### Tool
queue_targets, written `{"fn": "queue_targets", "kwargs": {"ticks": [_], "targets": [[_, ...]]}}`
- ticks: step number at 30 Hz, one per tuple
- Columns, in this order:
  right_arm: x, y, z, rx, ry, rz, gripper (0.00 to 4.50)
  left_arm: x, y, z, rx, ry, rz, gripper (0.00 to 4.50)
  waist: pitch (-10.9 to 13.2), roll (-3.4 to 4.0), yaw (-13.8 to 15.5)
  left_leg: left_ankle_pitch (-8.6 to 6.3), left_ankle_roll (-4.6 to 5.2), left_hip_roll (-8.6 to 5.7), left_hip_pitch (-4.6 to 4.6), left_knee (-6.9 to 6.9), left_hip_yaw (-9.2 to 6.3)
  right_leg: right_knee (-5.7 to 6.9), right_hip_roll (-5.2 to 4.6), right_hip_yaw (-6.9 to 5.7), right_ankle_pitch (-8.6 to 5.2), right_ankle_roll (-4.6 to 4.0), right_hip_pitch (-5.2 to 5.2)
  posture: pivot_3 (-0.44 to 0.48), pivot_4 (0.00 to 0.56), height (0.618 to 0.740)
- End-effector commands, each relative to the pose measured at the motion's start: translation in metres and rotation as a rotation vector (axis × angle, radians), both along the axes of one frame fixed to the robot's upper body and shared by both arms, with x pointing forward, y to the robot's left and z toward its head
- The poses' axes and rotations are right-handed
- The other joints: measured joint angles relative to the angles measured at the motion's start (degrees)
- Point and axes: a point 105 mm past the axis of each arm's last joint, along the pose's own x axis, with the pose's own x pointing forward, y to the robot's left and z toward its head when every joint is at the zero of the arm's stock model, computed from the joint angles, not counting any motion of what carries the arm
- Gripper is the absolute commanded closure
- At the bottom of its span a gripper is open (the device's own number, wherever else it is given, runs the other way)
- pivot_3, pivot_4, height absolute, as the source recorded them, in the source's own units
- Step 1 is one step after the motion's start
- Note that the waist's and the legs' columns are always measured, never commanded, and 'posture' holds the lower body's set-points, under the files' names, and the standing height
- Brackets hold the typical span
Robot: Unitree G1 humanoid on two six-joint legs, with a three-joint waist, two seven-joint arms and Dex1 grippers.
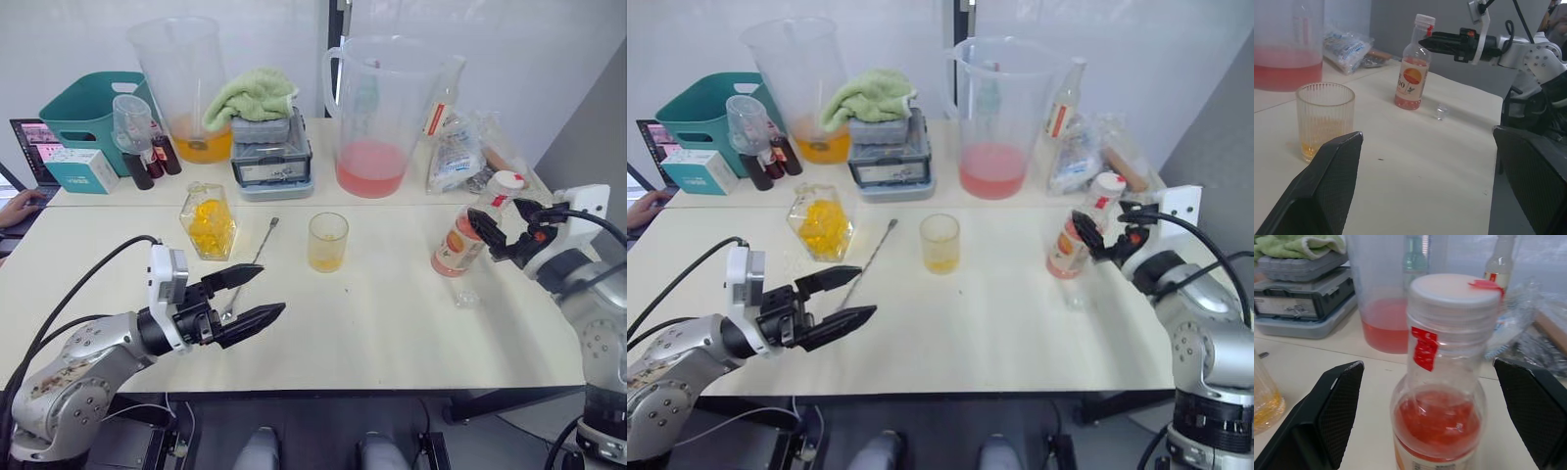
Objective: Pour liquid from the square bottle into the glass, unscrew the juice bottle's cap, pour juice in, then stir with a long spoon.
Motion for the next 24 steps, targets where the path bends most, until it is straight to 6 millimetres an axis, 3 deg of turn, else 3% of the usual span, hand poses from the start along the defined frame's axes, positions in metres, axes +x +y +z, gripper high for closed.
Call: {"fn": "queue_targets", "kwargs": {"ticks": [1, 7, 10, 15, 17, 24], "targets": [[0.004, 0.002, 0.018, -0.032, -0.048, 0.06, 0.0, -0.003, -0.006, 0.007, -0.006, -0.038, -0.017, 0.02, 0.0, 0.02, 0.0, 0.0, 0.0, 0.0, 0.0, 0.0, 0.0, -0.01, 0.0, 0.0, 0.0, 0.0, 0.0, 0.0, 0.15, 0.74], [0.013, -0.001, 0.023, -0.015, -0.052, 0.082, 0.0, -0.003, -0.007, 0.006, -0.005, -0.039, -0.016, 0.02, 0.0, 0.02, 0.1, 0.0, 0.0, 0.0, -0.02, 0.0, 0.0, -0.03, 0.0, 0.0, 0.0, 0.0, 0.0, 0.0, 0.15, 0.74], [0.015, -0.001, 0.018, -0.03, -0.04, 0.083, 0.77, -0.002, -0.005, 0.007, -0.006, -0.042, -0.002, 0.0, 0.0, 0.02, 0.1, 0.0, 0.0, 0.0, -0.03, 0.0, 0.0, -0.04, 0.0, -0.01, 0.0, 0.0, 0.0, 0.0, 0.15, 0.74], [0.015, -0.001, 0.017, -0.024, -0.043, 0.081, 2.55, -0.002, -0.005, 0.007, -0.01, -0.045, 0.008, 0.0, 0.0, 0.02, 0.1, 0.0, 0.0, 0.0, -0.02, 0.0, 0.0, -0.04, 0.0, -0.01, 0.0, 0.0, 0.0, 0.0, 0.15, 0.74], [0.016, 0.0, 0.015, -0.037, -0.04, 0.081, 2.96, -0.001, -0.005, 0.007, -0.01, -0.045, 0.011, 0.0, 0.0, 0.03, 0.0, 0.0, 0.0, 0.0, -0.02, -0.01, 0.0, -0.04, 0.0, 0.0, 0.0, 0.0, -0.01, 0.0, 0.15, 0.74], [0.009, 0.015, 0.037, -0.048, -0.11, 0.133, 2.98, 0.004, -0.004, 0.008, -0.011, -0.05, 0.017, 0.0, 0.1, 0.08, 0.0, 0.0, 0.0, 0.0, -0.03, -0.02, 0.0, -0.05, 0.0, 0.0, 0.0, 0.0, -0.02, 0.0, 0.15, 0.74]]}}
